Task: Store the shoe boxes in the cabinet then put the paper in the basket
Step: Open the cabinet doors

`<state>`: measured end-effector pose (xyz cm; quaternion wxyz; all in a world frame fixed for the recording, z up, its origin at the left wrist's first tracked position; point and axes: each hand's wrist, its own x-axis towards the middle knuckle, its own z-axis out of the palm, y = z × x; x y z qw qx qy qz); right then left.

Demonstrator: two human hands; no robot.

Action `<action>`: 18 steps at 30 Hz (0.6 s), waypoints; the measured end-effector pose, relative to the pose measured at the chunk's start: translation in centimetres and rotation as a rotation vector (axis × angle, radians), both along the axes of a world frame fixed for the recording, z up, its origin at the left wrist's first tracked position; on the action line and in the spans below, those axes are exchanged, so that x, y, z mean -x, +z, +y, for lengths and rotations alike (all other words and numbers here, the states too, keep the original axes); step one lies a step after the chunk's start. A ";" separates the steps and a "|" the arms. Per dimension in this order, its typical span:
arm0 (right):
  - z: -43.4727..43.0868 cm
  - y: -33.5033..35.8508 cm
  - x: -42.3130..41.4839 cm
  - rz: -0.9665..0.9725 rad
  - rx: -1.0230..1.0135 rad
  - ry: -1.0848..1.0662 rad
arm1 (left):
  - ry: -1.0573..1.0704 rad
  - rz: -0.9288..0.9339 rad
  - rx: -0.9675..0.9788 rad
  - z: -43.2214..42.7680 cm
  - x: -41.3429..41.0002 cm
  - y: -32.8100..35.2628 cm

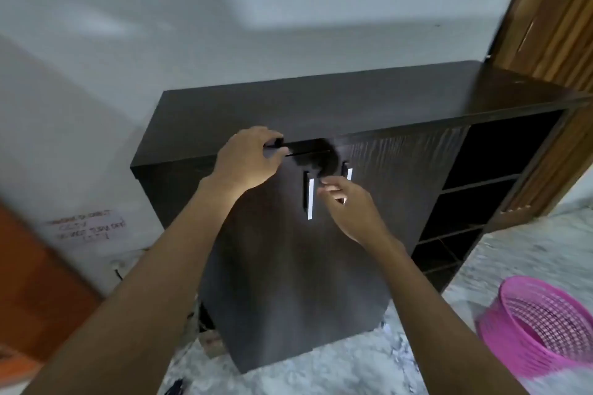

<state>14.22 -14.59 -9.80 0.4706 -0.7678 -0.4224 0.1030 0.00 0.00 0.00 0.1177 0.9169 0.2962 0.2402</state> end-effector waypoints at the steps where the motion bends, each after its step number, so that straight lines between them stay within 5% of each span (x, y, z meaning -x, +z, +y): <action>1: 0.3 -0.7 0.3 0.015 -0.008 -0.014 | 0.017 -0.016 -0.032 0.0 -0.1 -0.1; 18: 3.5 -1.6 2.2 0.374 -0.180 -0.141 | 0.108 -0.072 -0.007 0.4 -0.9 0.1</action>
